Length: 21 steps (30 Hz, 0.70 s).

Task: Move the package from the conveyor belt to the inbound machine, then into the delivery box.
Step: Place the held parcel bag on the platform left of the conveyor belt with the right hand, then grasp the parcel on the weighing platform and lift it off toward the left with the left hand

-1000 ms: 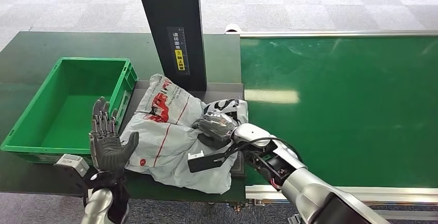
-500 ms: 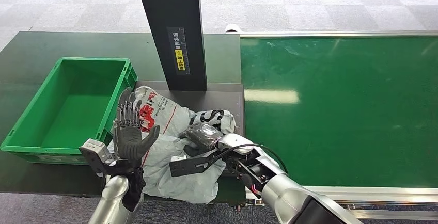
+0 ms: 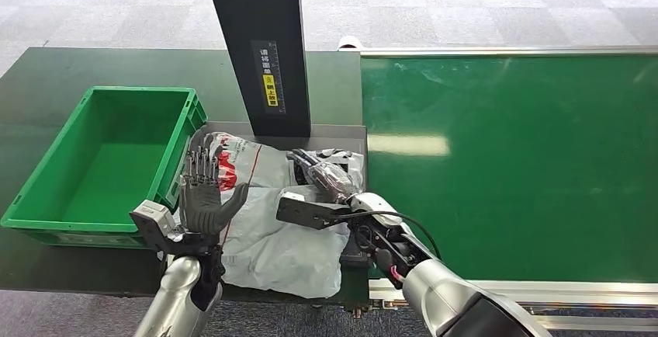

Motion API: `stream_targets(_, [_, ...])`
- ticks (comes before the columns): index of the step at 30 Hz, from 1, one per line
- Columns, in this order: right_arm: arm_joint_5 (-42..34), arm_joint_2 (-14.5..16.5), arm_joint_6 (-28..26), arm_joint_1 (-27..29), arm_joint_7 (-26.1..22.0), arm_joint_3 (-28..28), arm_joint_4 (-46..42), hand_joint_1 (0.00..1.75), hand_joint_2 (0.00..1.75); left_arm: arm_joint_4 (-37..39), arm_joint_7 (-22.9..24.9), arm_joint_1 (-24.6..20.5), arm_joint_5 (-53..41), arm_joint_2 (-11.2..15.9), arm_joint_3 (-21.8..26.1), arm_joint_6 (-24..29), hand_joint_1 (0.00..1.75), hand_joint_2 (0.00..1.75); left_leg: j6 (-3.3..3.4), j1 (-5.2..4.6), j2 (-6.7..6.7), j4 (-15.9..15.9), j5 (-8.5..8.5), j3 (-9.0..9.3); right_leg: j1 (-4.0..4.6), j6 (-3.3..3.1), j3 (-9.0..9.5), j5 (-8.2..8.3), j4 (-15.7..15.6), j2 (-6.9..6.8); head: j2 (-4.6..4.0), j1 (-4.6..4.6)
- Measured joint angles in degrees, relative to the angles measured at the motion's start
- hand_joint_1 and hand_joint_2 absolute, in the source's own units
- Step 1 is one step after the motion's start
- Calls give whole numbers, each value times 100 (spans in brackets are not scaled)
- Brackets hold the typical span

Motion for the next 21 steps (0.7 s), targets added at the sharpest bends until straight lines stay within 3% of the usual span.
stream_targets(2, [-473, -50, 194, 56, -313, -328, -83, 0, 175, -9, 13, 30, -8, 8, 7, 17, 0, 175, 0, 0, -1, 0, 0, 0, 0, 0, 0, 0, 0, 0, -1, 0])
stream_targets(8, [-2216, -144, 2184, 409, -1334, -1607, -542, 0, 175, 8, 34, 32, -19, 9, 17, 14, 0, 175, 0, 0, -1, 0, -1, -2, 0, 0, -2, 0, 0, 0, 0, -1])
stream_targets(15, [-3327, -147, 3682, 897, -1421, -2444, -1307, 0, 175, 8, 295, 54, -426, 45, 19, 5, 0, 175, 0, 1, -2, -1, -1, -2, 1, 0, -2, 0, 0, 0, 0, 0])
stream_targets(21, [-3624, -147, 3961, 1509, -1354, -2597, -2321, 0, 175, 72, 860, 82, -1659, 132, -118, -96, 0, 175, 0, 0, -1, -1, -1, -5, 0, 0, -4, -1, 0, 0, -1, 0])
